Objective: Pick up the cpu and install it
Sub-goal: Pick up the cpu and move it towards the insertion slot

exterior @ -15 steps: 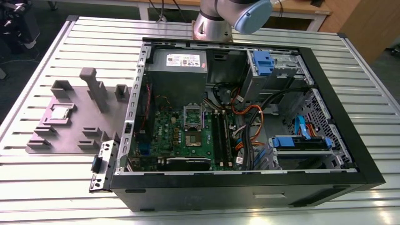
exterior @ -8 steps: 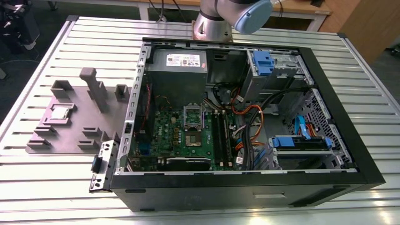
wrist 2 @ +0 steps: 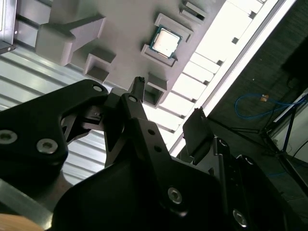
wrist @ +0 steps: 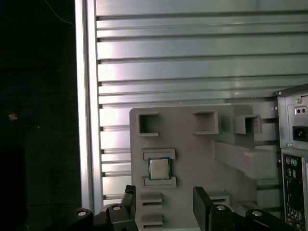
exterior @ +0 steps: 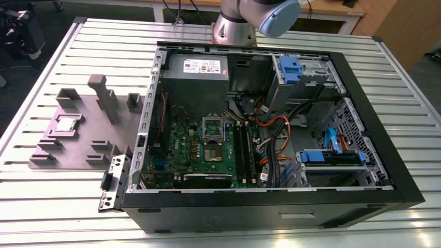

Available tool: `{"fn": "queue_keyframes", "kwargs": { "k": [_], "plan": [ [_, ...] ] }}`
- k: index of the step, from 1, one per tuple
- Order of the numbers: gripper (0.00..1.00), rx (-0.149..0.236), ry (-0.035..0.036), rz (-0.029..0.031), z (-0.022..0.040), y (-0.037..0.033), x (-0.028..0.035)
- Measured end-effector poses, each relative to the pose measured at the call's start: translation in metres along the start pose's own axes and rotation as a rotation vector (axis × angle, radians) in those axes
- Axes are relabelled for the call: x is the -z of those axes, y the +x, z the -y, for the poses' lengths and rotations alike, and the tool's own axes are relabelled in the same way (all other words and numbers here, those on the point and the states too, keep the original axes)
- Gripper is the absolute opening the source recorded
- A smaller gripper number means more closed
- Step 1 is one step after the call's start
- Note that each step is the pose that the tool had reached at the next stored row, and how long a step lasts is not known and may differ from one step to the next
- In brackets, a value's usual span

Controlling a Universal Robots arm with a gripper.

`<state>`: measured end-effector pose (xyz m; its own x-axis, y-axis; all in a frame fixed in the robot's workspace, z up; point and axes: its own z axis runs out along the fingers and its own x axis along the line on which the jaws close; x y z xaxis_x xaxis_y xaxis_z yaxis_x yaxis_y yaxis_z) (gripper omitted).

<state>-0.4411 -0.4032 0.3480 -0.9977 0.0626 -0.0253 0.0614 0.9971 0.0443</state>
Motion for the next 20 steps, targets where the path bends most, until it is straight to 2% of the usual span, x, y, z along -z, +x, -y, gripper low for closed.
{"fn": "queue_keyframes", "kwargs": {
  "k": [3, 11, 20],
  "plan": [
    [0.59, 0.018, -0.0004, -0.0010, 0.0000, 0.0000, -0.0007],
    [0.59, 0.018, -0.0005, -0.0008, 0.0006, 0.0000, -0.0011],
    [0.59, 0.018, -0.0006, -0.0007, 0.0008, 0.0001, -0.0062]
  ]
}}
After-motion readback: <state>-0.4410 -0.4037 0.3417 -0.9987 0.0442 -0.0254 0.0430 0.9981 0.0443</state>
